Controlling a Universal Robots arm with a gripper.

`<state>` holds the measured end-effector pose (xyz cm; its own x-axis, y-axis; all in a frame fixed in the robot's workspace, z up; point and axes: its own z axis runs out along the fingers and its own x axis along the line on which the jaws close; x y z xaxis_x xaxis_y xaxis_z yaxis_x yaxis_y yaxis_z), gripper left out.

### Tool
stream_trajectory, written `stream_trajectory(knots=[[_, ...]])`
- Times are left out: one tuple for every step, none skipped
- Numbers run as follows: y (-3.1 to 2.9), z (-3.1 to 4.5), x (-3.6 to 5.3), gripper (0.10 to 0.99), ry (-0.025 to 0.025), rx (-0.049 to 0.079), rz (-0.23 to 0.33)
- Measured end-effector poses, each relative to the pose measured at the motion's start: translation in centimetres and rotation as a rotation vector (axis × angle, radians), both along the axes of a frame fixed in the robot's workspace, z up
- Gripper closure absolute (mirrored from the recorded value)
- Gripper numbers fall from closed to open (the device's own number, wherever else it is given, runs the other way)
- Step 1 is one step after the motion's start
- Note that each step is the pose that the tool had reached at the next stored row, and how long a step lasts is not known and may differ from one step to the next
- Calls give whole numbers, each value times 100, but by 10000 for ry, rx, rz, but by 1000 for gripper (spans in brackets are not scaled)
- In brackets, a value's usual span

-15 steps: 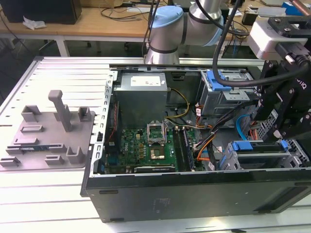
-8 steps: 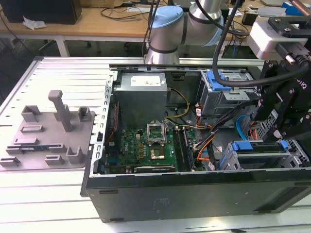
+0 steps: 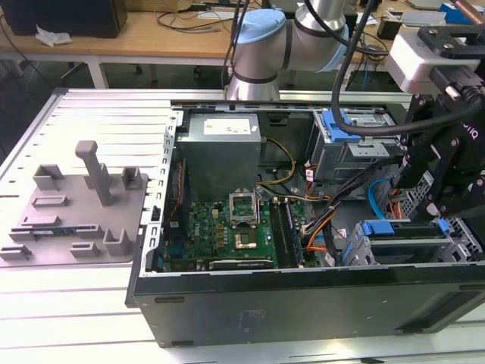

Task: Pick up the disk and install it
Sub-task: 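Insert the first disk wire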

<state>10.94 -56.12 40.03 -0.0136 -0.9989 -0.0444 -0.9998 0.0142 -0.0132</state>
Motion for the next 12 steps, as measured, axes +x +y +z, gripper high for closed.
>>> stream_trajectory(knots=[[36, -1, 2, 580, 1, -68, -1], [75, 0, 5, 580, 2, -143, -2], [118, -1, 7, 580, 4, -229, -2], [158, 0, 8, 580, 5, -321, -1], [223, -1, 9, 580, 8, -475, 0], [259, 0, 8, 580, 10, -562, 0], [312, 0, 9, 580, 12, -672, 0], [396, 0, 12, 580, 13, -810, 0], [439, 1, 15, 580, 13, -872, 0], [483, 0, 20, 580, 13, -918, -1], [540, 1, 47, 580, 12, -980, 5], [557, -1, 84, 580, 12, -989, 14]])
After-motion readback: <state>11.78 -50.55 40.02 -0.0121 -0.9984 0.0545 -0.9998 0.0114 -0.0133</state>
